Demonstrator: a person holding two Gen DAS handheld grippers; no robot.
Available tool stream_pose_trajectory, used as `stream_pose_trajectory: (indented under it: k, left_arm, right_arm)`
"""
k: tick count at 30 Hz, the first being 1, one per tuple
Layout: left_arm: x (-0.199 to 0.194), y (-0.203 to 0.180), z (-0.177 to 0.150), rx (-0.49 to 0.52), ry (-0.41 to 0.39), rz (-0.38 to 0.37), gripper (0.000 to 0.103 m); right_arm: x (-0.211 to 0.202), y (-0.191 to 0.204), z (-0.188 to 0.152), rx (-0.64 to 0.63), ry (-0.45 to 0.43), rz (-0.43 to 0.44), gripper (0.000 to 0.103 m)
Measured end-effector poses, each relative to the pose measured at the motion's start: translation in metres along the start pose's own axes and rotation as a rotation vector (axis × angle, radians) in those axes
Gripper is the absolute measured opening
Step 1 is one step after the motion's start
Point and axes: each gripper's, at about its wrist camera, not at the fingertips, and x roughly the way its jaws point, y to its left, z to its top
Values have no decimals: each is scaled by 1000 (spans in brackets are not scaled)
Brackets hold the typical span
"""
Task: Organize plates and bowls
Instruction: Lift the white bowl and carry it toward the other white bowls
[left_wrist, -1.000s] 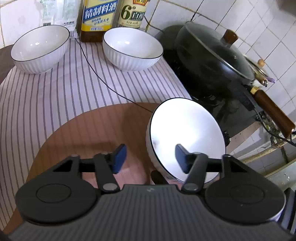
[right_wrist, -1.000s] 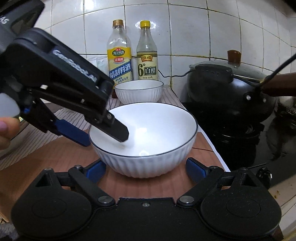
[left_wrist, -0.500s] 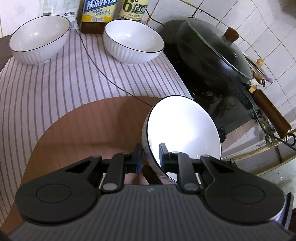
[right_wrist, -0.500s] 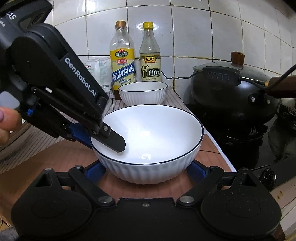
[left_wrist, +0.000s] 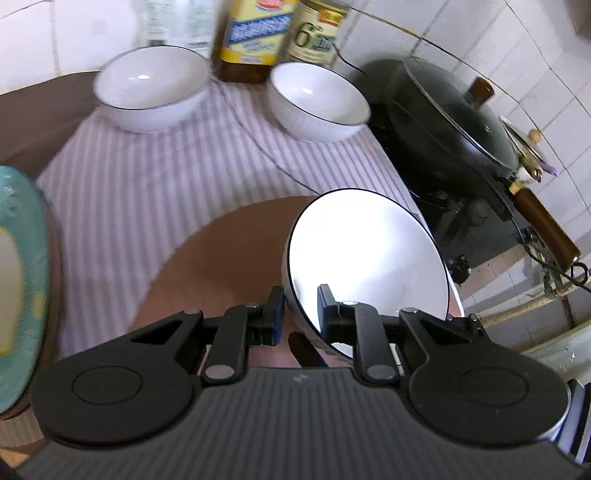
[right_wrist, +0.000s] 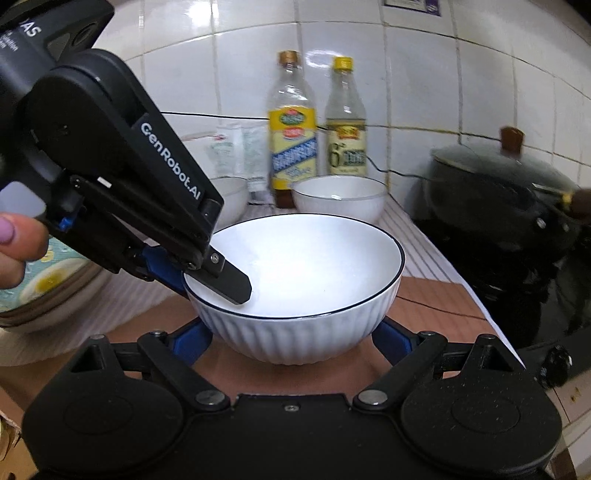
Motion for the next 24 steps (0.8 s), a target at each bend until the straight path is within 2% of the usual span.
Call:
stream_pose_trajectory:
  k: [11,24]
  left_arm:
    - [-32,46,2,-59,-10,94,17]
    - [-14,65,0,-54,-17,196,17]
  right_arm:
    - [16,44,13,-90,-13,115,96]
    - [55,57,5,-140,30,189,95]
